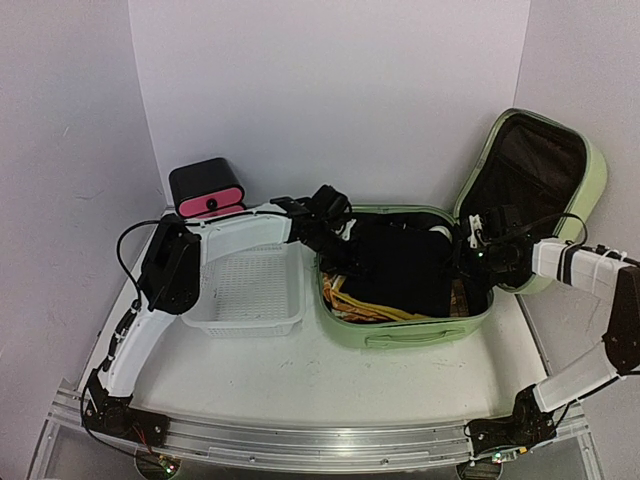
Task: Open, take out, and arrange the luggage
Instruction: Pick up the clothes from the opened luggage.
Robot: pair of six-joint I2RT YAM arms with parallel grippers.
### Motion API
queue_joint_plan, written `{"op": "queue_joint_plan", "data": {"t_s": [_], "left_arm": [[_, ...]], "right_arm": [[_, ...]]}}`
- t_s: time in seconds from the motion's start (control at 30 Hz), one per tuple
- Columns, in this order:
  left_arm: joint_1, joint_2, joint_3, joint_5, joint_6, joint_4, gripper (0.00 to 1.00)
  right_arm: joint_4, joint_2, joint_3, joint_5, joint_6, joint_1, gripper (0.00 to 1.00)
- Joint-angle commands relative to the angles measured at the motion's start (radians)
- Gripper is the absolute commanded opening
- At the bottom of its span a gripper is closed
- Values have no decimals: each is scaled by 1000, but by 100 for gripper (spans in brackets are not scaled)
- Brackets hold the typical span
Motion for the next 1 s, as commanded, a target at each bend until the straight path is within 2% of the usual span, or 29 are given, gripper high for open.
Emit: {"op": "queue_joint_plan", "data": {"t_s": [0.0, 0.23, 0.6, 0.83, 0.97], "left_arm": [[-11, -127, -2, 127, 14, 82, 0], [6, -224, -59, 196, -68, 235, 0], [15, -193, -129, 226, -142, 348, 0], [12, -162, -186, 202, -147, 365, 1], [7, -143, -231, 177, -139, 365, 10]], "right_arm": [[21, -88, 95, -82, -8, -2, 10], [34, -139, 199, -294, 2, 0, 10], [35, -154, 288, -407, 49, 2, 9], [-69, -141, 312, -290, 55, 4, 9], [-125, -173, 241, -217, 46, 4, 10]]}}
